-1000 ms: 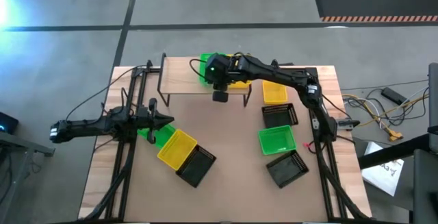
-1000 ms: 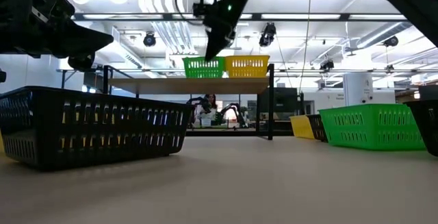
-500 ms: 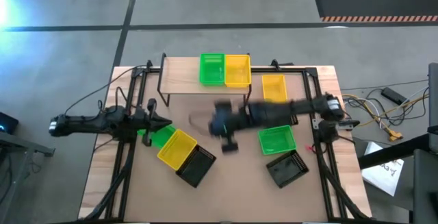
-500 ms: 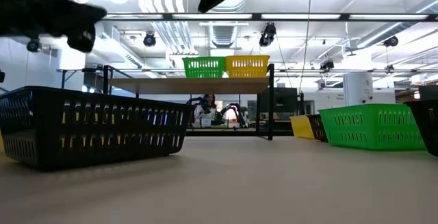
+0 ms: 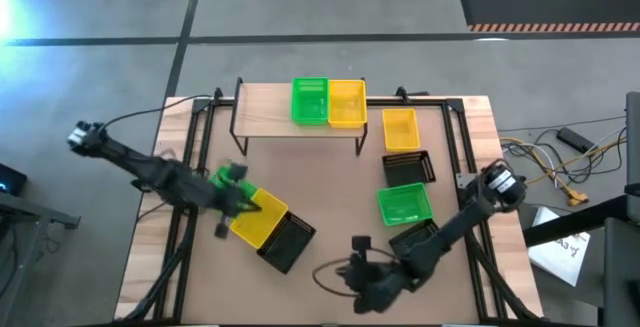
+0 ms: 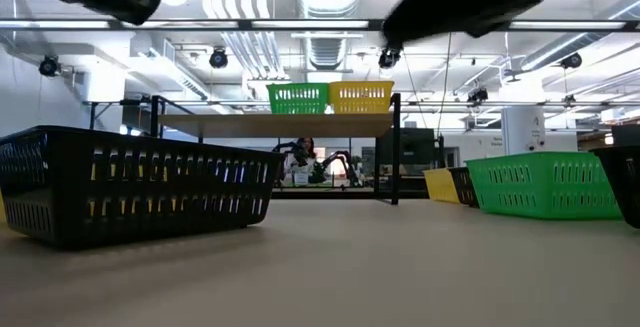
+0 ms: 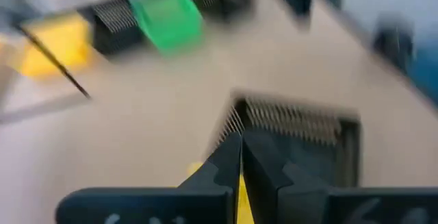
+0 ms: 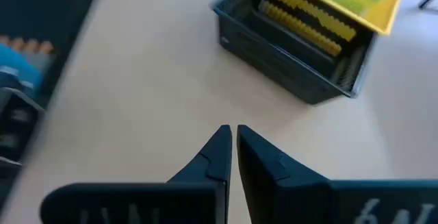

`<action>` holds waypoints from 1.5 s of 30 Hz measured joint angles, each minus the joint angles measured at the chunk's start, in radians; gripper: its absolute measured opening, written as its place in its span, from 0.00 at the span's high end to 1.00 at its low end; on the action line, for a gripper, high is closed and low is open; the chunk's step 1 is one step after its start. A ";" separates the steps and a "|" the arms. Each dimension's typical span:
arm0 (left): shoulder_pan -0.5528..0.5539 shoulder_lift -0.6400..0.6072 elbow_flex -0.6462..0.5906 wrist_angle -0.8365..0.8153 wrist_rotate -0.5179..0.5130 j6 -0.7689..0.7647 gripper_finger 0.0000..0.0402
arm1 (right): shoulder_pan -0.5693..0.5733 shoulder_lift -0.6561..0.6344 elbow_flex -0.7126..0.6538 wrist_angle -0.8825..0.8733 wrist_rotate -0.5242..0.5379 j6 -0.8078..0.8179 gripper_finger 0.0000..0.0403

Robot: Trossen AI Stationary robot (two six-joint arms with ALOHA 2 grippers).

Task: Stack baskets on shelf by color
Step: Put the bottom left black bin on the shelf

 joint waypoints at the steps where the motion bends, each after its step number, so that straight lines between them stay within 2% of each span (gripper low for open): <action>1: -0.026 0.059 0.048 -0.068 0.001 -0.020 1.00 | 0.016 0.002 -0.015 0.045 0.021 0.000 0.96; 6: -0.143 0.326 0.260 -0.396 0.041 -0.102 1.00 | 0.062 0.032 -0.060 0.164 0.129 -0.002 0.96; 8: -0.174 0.424 0.306 -0.536 0.047 -0.146 1.00 | 0.066 0.050 -0.063 0.218 0.177 -0.008 0.96; 11: -0.192 0.533 0.357 -0.618 0.063 -0.193 1.00 | 0.067 0.073 -0.071 0.247 0.233 -0.008 0.96; 13: -0.197 0.585 0.356 -0.652 0.114 -0.194 0.98 | 0.065 0.089 -0.074 0.254 0.257 -0.011 0.96; 19: -0.201 0.677 0.358 -0.607 0.211 -0.196 0.79 | 0.056 0.133 -0.061 0.258 0.275 -0.028 0.96; 23: -0.216 0.687 0.398 -0.531 0.226 -0.213 0.65 | 0.054 0.135 -0.062 0.257 0.273 -0.034 0.96; 26: -0.233 0.687 0.441 -0.468 0.225 -0.217 0.60 | 0.054 0.133 -0.062 0.253 0.274 -0.035 0.96; 31: -0.261 0.692 0.449 -0.274 0.120 -0.175 0.59 | 0.054 0.133 -0.062 0.252 0.274 -0.036 0.96; 39: -0.251 0.829 0.445 -0.209 0.012 -0.161 0.60 | 0.054 0.133 -0.062 0.252 0.274 -0.037 0.96; 42: -0.251 0.897 0.458 -0.211 -0.014 -0.143 0.65 | 0.054 0.133 -0.062 0.252 0.274 -0.038 0.96; 45: -0.251 0.942 0.486 -0.209 -0.045 -0.121 0.75 | 0.054 0.133 -0.062 0.251 0.274 -0.039 0.96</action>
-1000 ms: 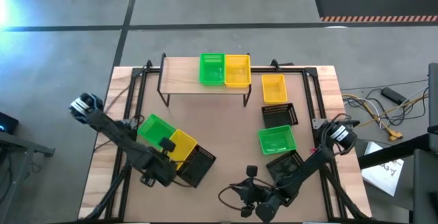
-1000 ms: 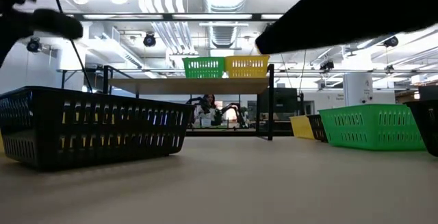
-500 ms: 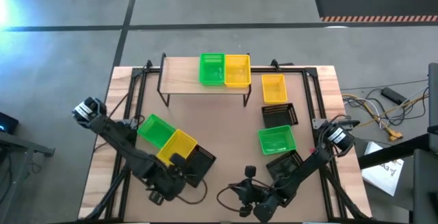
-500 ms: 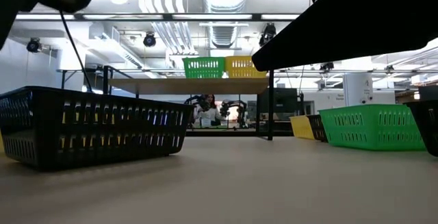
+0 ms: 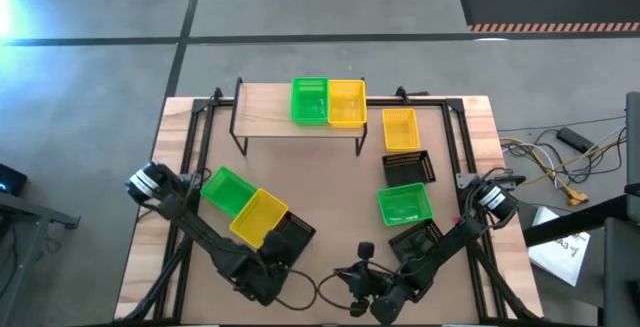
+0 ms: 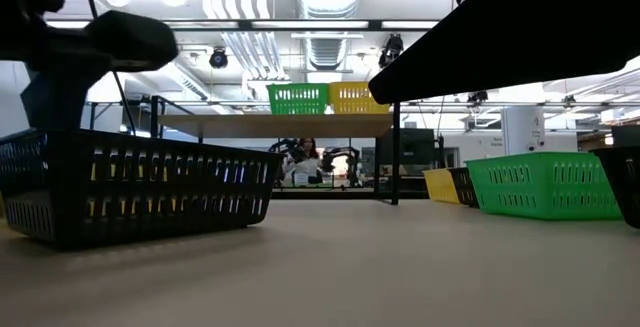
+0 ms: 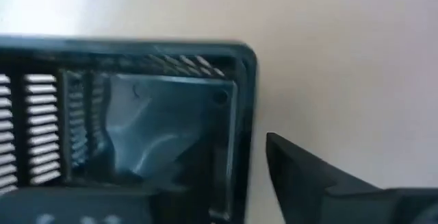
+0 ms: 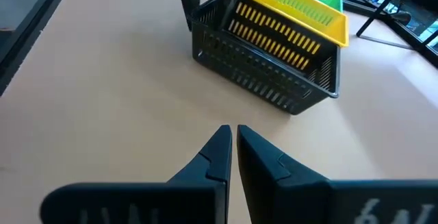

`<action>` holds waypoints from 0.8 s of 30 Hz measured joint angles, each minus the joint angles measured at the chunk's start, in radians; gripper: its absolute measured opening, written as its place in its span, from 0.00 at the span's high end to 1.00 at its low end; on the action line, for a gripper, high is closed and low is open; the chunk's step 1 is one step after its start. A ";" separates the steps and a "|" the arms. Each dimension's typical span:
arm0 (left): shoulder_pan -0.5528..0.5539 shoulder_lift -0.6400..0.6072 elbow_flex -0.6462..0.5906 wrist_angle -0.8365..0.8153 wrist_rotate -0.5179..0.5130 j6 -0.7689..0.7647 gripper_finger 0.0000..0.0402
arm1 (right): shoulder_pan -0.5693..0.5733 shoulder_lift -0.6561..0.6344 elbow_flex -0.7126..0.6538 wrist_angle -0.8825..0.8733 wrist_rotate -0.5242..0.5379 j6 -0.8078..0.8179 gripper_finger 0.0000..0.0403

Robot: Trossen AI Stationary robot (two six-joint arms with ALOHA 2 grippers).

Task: Stack baskets on shelf by color
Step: Put the bottom left black bin on the shelf

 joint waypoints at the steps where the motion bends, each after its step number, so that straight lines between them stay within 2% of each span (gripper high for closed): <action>1: 0.000 0.009 0.010 -0.001 0.000 0.011 0.79 | 0.000 0.000 0.000 0.000 0.000 0.000 0.96; 4: 0.002 0.020 0.038 -0.013 -0.002 0.037 0.92 | 0.000 0.000 0.000 -0.003 0.000 0.000 0.96; 6: 0.003 0.009 0.058 -0.022 -0.002 0.042 0.98 | 0.000 0.000 0.000 -0.006 0.000 0.001 0.96; 13: 0.005 -0.109 0.175 -0.084 -0.029 0.060 1.00 | 0.000 0.000 -0.010 -0.009 0.000 0.000 0.96; 19: 0.030 -0.254 0.291 -0.247 -0.148 0.050 1.00 | 0.000 0.000 -0.012 -0.007 0.000 0.003 0.96; 24: 0.176 -0.368 0.343 -0.479 -0.217 -0.001 1.00 | 0.000 0.000 -0.014 -0.007 0.000 0.003 0.96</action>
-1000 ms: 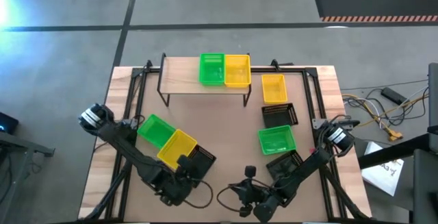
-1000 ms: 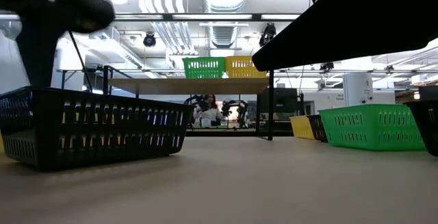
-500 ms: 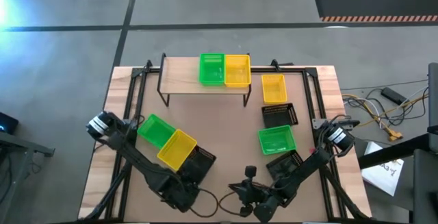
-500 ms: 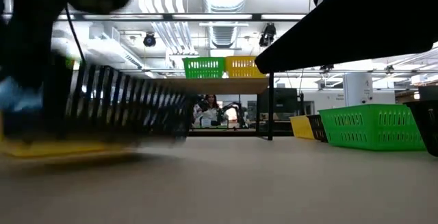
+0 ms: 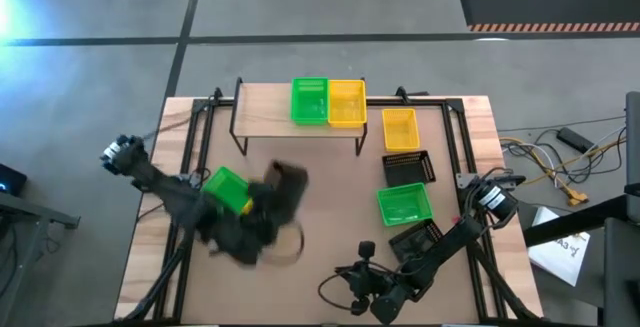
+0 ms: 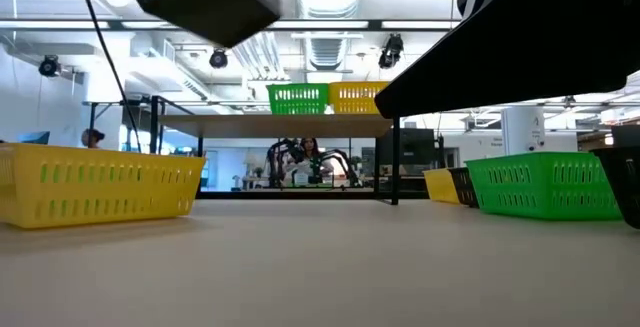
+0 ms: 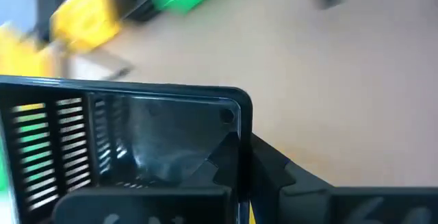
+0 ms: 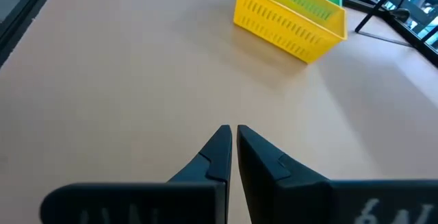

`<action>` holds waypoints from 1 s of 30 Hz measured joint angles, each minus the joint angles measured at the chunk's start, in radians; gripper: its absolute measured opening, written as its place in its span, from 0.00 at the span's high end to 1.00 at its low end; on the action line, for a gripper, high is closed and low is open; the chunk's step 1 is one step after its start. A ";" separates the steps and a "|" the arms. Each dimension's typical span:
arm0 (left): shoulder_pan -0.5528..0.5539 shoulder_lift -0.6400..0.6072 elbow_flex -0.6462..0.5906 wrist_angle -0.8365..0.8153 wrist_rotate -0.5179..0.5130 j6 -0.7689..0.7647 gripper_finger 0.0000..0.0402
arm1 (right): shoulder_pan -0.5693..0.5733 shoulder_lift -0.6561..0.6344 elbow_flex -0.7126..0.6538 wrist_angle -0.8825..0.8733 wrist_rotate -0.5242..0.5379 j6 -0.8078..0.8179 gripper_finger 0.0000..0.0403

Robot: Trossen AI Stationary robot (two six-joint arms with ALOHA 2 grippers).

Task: Stack baskets on shelf by color
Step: Put the bottom left black bin on the shelf

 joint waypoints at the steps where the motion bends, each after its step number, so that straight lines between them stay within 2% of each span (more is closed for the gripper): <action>1: 0.048 -0.021 0.001 -0.032 0.000 0.002 1.00 | 0.000 0.000 0.000 0.000 0.000 0.000 0.96; 6: 0.369 -0.085 0.000 -0.089 0.035 0.097 1.00 | -0.003 0.000 0.000 0.000 0.000 0.000 0.96; 12: 0.789 -0.071 0.000 -0.074 0.213 0.308 1.00 | -0.003 0.000 0.000 0.003 0.000 0.000 0.96; 16: 0.974 -0.022 -0.002 -0.058 0.250 0.403 1.00 | -0.003 0.000 0.000 0.007 0.000 0.000 0.96; 20: 1.038 0.019 -0.002 -0.020 0.256 0.472 1.00 | -0.003 0.000 0.000 0.008 0.000 0.000 0.96; 24: 1.036 0.049 -0.002 0.009 0.263 0.535 1.00 | -0.003 0.000 0.000 0.008 0.000 0.000 0.96; 30: 1.024 0.089 -0.002 0.037 0.262 0.543 1.00 | -0.003 0.000 0.000 0.008 0.000 0.001 0.96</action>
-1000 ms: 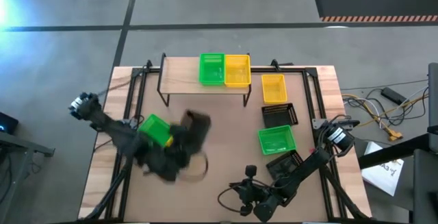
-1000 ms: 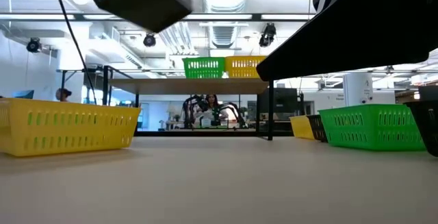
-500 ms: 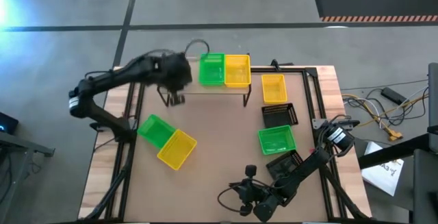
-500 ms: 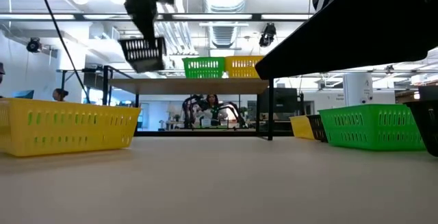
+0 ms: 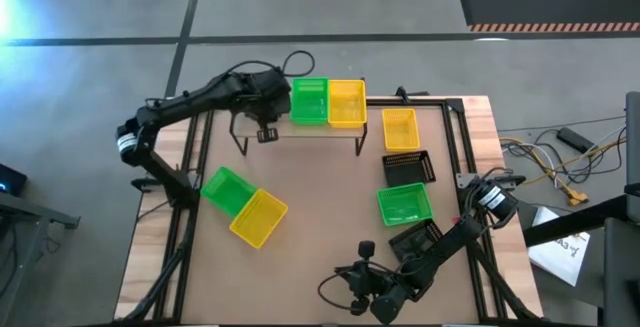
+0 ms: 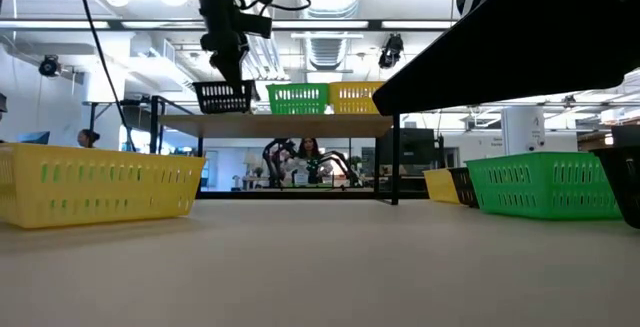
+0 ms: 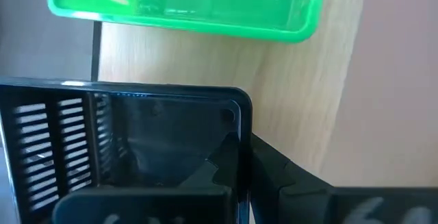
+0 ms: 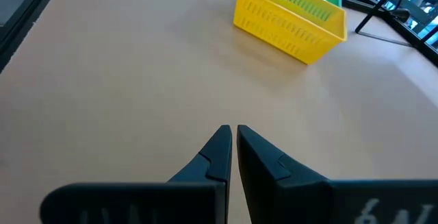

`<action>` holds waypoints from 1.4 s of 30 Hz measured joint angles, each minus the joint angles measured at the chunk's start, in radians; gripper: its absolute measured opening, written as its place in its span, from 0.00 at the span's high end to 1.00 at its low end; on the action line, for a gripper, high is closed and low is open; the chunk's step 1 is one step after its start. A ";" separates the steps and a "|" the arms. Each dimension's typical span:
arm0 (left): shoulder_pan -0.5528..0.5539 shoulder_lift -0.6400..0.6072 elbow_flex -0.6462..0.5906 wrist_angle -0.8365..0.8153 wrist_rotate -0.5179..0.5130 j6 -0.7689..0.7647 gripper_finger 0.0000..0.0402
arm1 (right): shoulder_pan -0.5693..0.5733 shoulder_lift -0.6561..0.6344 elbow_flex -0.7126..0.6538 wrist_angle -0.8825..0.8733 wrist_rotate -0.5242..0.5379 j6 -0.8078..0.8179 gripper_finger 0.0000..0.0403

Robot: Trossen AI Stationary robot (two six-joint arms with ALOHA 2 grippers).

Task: Stack baskets on shelf by color
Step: Put the bottom left black bin on the shelf, then adjust the green bin on the shelf

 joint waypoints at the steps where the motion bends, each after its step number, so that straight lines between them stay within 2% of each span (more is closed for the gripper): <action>1: -0.002 0.003 0.000 0.002 0.000 0.007 1.00 | 0.000 0.000 0.000 0.000 0.000 0.000 0.96; 6: -0.005 0.004 0.000 0.003 0.023 0.024 0.97 | 0.000 0.000 0.000 0.000 0.000 0.004 0.96; 15: -0.007 0.004 0.000 0.008 0.065 0.020 0.76 | 0.000 0.000 0.000 0.000 0.000 0.004 0.96; 20: -0.025 -0.006 0.014 0.008 0.071 0.019 0.69 | 0.000 0.000 0.000 0.000 0.000 0.004 0.96; 25: -0.054 -0.021 0.075 0.022 0.070 0.014 0.69 | -0.003 0.000 0.000 0.000 0.000 0.004 0.96; 30: -0.083 -0.005 0.113 0.139 0.073 -0.042 0.69 | -0.014 0.000 -0.002 0.000 0.000 0.004 0.96; 37: -0.081 0.101 0.111 0.266 0.031 -0.067 0.69 | -0.024 0.000 -0.002 0.000 0.000 0.010 0.96; 42: -0.081 0.170 0.111 0.269 -0.001 -0.068 0.69 | -0.022 0.000 -0.002 0.000 0.000 0.013 0.96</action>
